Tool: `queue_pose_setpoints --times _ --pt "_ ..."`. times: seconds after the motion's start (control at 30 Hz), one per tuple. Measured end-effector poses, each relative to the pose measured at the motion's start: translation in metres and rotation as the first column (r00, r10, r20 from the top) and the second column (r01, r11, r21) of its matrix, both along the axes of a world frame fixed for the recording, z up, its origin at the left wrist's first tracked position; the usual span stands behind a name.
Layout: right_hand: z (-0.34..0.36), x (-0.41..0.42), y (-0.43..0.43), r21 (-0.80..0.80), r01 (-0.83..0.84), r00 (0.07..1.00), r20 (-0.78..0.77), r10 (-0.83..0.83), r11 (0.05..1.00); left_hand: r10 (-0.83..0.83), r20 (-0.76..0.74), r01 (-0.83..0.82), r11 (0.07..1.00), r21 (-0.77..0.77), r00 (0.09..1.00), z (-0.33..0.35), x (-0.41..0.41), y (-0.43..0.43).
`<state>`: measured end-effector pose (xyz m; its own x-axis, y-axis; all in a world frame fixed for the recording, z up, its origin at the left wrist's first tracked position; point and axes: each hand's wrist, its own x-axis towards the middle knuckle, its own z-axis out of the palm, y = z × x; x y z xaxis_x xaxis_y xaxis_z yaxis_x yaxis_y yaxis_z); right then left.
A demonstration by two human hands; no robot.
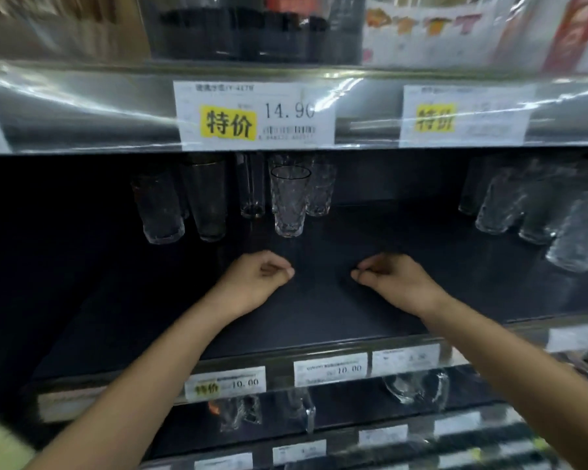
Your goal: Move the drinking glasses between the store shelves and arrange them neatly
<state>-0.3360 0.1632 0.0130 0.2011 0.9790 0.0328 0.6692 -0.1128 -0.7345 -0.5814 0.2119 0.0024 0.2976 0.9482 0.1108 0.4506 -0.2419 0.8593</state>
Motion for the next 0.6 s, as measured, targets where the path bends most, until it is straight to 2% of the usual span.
queue_pose_setpoints --times 0.17,0.37,0.6 --pt "0.009 0.024 -0.093 0.142 0.117 0.992 0.024 -0.122 0.983 -0.067 0.144 0.063 0.998 0.031 0.987 0.012 0.021 -0.060" --pt "0.003 0.061 -0.196 0.183 0.284 0.958 -0.087 -0.272 0.941 -0.178 0.332 0.199 0.979 -0.032 0.926 0.014 0.062 -0.122" --pt "-0.009 0.115 -0.302 0.156 0.522 0.848 -0.205 -0.489 0.839 -0.343 0.350 0.392 0.917 -0.078 0.871 0.011 0.145 -0.173"
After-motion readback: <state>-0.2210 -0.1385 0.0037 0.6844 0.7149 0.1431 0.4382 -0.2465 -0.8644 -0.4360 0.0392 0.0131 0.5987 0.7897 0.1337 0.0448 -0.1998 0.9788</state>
